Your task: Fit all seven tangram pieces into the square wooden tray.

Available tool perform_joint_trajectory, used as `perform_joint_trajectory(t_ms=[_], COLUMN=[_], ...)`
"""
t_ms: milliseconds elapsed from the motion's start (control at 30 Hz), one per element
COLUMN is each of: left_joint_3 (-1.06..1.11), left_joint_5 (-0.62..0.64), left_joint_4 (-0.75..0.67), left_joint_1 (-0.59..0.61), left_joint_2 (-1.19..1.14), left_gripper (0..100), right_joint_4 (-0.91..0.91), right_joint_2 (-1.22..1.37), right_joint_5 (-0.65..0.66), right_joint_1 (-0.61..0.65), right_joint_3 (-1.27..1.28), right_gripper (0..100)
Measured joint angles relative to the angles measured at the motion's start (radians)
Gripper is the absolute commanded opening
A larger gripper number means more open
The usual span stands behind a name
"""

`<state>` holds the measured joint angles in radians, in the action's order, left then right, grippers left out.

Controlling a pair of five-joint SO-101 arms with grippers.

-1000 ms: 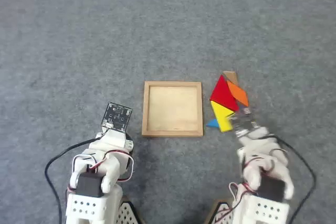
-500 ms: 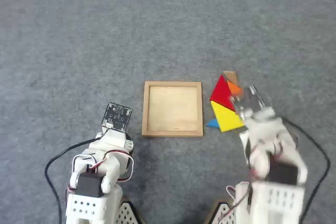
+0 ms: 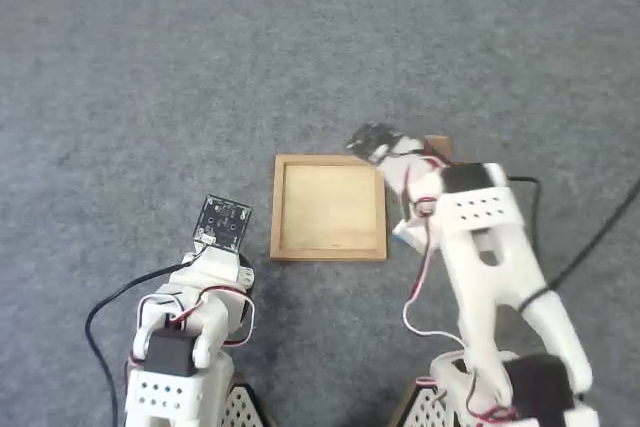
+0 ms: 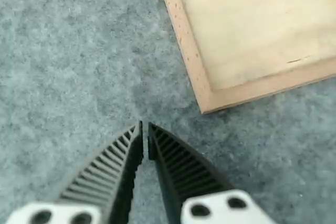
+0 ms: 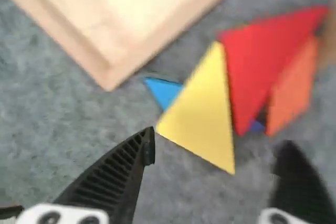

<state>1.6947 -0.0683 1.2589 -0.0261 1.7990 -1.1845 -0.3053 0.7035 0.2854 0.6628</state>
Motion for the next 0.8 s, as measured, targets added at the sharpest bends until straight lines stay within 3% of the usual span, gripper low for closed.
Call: perform_joint_trajectory(t_ms=[233, 467, 800], left_joint_3=[0.0, 0.0, 0.0], left_joint_5=[0.0, 0.0, 0.0], left_joint_4=[0.0, 0.0, 0.0], left_joint_1=[0.0, 0.0, -0.002], left_joint_2=[0.0, 0.0, 0.0], left_gripper=[2, 2, 2], right_joint_4=[0.123, 0.16, 0.204], right_joint_2=[0.103, 0.21, 0.334], right_joint_5=[0.014, 0.054, 0.054], right_joint_1=[0.025, -0.046, -0.049], right_joint_3=[0.025, 0.025, 0.02], right_gripper=[42.0, 42.0, 40.8])
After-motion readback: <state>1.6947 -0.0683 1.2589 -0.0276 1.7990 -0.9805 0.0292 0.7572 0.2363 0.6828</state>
